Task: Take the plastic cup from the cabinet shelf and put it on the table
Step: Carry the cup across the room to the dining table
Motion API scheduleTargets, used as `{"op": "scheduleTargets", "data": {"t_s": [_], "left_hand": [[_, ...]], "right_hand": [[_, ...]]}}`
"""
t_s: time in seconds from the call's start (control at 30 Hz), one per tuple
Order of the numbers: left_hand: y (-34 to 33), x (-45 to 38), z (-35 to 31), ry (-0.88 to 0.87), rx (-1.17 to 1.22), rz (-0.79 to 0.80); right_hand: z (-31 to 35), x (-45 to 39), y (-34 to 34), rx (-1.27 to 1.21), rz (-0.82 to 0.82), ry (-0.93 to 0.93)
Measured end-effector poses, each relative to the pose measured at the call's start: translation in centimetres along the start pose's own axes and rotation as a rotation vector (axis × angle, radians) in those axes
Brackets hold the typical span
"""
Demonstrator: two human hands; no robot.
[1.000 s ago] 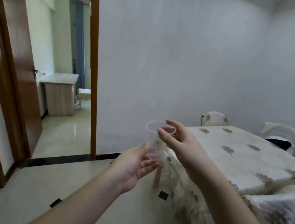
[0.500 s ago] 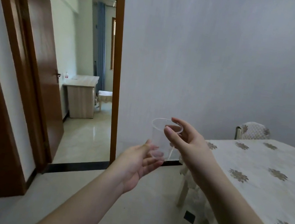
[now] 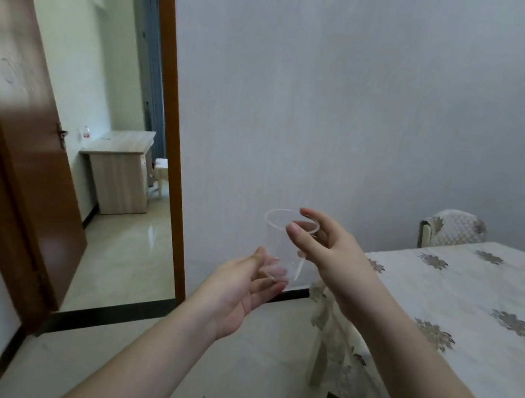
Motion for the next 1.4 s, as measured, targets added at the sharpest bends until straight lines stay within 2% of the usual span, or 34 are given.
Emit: {"op": "scheduleTargets", "data": {"t_s": [0.13,0.3,0.63,0.87,1.07,1.4], "left_hand": [[-2.6,-5.6,-0.7,0.015,0.004,-0.002],[-2.9,-11.8,-2.7,-0.023,-0.026,-0.015],[2.4,-25.6,-6.8,-0.017,0.019,-0.048],[7.0,-35.2,-11.7,0.032,-0.035,-0.021],[7.4,-42.9,-14.6,0.064,-0.022,0.039],[2.4,-58.9,-14.7,0.116,-0.005,0.133]], "right_hand": [[-2.1,-6.1,1.9,-0.01,0.042,0.004],[-4.9,-12.5,1.9,-0.033,0.103,-0.006],[-11.1,-25.7,-4.9,0.002,0.179,-0.04],[-14.4,-35.0,-10.6,0.038,0.165,-0.078],[-16.5,-41.8,-12.3,0.065,0.128,-0.092],[-23.1,-54.1,-7.9,0.08,0.01,-0.109]]}}
Point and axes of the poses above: each hand's wrist, its own x-axis away from the middle knuckle, its own y-axis out of the back of the hand, z = x × y, the point moved 6 cm from there along -x, towards the middle knuckle, and after that the axes turned 4 degrees about -z, right-handed, at the moved point
